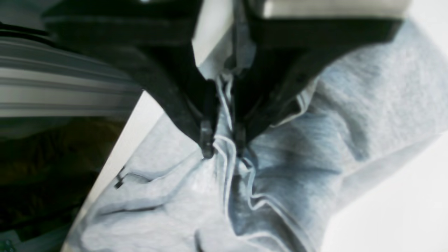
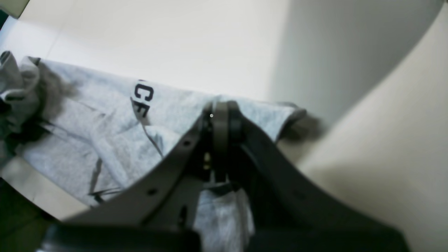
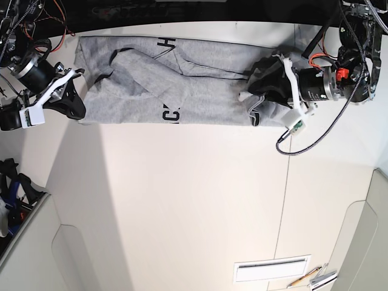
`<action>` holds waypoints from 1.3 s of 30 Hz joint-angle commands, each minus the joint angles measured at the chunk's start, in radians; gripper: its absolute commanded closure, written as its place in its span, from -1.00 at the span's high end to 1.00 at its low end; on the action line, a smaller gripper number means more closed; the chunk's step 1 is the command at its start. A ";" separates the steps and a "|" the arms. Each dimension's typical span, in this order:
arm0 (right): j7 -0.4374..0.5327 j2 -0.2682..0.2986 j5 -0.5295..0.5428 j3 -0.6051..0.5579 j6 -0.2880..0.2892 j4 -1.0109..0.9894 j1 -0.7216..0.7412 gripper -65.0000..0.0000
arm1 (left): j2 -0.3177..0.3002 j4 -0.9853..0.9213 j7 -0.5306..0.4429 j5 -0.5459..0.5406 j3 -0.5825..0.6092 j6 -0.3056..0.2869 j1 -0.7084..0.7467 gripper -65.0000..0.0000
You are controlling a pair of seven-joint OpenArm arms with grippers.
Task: Fold the T-shirt properly
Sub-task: 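Lift the strip end with the left gripper and fold it toward the right gripper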
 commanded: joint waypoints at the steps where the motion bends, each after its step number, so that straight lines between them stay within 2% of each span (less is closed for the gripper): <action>1: 0.026 0.011 0.013 0.006 0.005 0.012 0.005 -1.00 | 0.005 0.020 -0.021 -0.028 0.002 -0.006 -0.018 -1.00; 8: 0.022 0.011 0.012 0.006 0.005 0.012 0.005 -1.00 | 0.083 0.019 -0.027 0.075 0.035 -0.006 -0.055 -1.00; 12: 0.023 0.011 0.013 0.006 0.005 0.012 0.005 -1.00 | 0.091 0.019 -0.027 0.077 0.039 -0.006 -0.055 -0.98; 13: 0.023 0.011 0.012 0.006 0.005 0.012 0.005 -1.00 | 0.091 0.019 -0.027 0.072 0.043 -0.006 -0.055 -0.83; 14: 0.023 0.011 0.013 0.006 0.005 0.012 0.005 -1.00 | 0.091 0.019 -0.027 0.064 0.048 -0.006 -0.055 -0.59; 16: 0.023 0.011 0.012 0.006 0.005 0.012 0.005 -1.00 | 0.091 0.019 -0.027 0.042 0.063 -0.006 -0.054 -0.02; 17: 0.023 0.011 0.012 0.006 0.005 0.012 0.005 -1.00 | 0.091 0.019 -0.027 0.028 0.072 -0.006 -0.054 0.17; 18: 0.023 0.011 0.012 0.006 0.005 0.012 0.005 -1.00 | 0.091 0.019 -0.027 0.011 0.082 -0.006 -0.054 0.23; 22: 0.023 0.011 0.010 0.006 0.005 0.012 0.005 -1.00 | 0.091 0.019 -0.024 -0.074 0.114 -0.006 -0.055 0.23; 26: 0.023 0.011 -0.014 0.006 0.005 0.012 0.005 -1.00 | 0.090 0.032 -0.023 -0.105 0.098 -0.006 -0.055 0.23; 30: 0.023 0.011 -0.018 0.006 0.005 0.012 0.005 -1.00 | 0.090 0.079 -0.002 -0.103 0.025 -0.006 -0.055 0.23; 35: 0.023 0.011 -0.018 0.006 0.003 0.012 0.005 -1.00 | 0.088 0.095 0.084 -0.066 -0.081 -0.006 -0.054 0.23; 39: 0.023 0.011 -0.018 0.006 0.003 0.012 0.005 -1.00 | 0.077 0.093 0.079 -0.039 -0.115 -0.006 -0.051 0.23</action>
